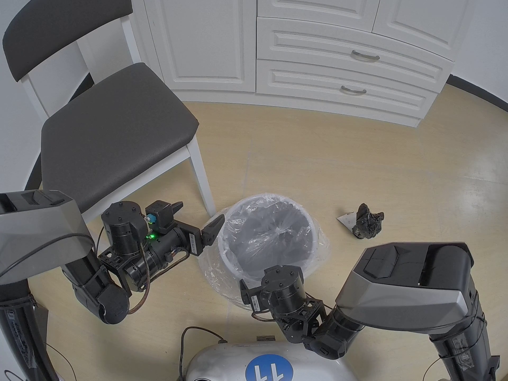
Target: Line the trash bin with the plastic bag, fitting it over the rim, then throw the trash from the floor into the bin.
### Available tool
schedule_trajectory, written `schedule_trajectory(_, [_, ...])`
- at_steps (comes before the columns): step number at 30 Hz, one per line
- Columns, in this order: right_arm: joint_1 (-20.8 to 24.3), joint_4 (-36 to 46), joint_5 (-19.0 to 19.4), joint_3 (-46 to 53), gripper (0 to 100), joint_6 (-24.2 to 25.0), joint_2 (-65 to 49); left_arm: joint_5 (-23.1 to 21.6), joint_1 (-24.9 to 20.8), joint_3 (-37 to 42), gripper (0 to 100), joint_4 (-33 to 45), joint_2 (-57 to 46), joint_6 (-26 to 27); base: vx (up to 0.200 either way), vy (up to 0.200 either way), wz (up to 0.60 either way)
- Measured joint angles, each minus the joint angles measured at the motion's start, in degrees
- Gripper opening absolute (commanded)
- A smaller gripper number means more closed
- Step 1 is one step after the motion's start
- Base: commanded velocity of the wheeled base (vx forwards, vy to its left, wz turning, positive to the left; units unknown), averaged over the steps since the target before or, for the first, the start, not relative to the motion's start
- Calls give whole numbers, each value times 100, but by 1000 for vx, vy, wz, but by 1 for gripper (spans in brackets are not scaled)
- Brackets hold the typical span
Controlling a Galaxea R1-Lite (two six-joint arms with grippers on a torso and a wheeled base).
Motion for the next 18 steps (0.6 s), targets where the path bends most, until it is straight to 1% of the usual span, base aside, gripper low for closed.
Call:
schedule_trajectory(9, [151, 24, 0, 68, 100, 96, 52, 2, -4, -4, 100, 0, 13, 2, 0, 0, 0])
schedule_trajectory(18, [135, 29, 67, -16, 100, 107, 271, 0, -4, -17, 100, -1, 28, -4, 0, 0, 0])
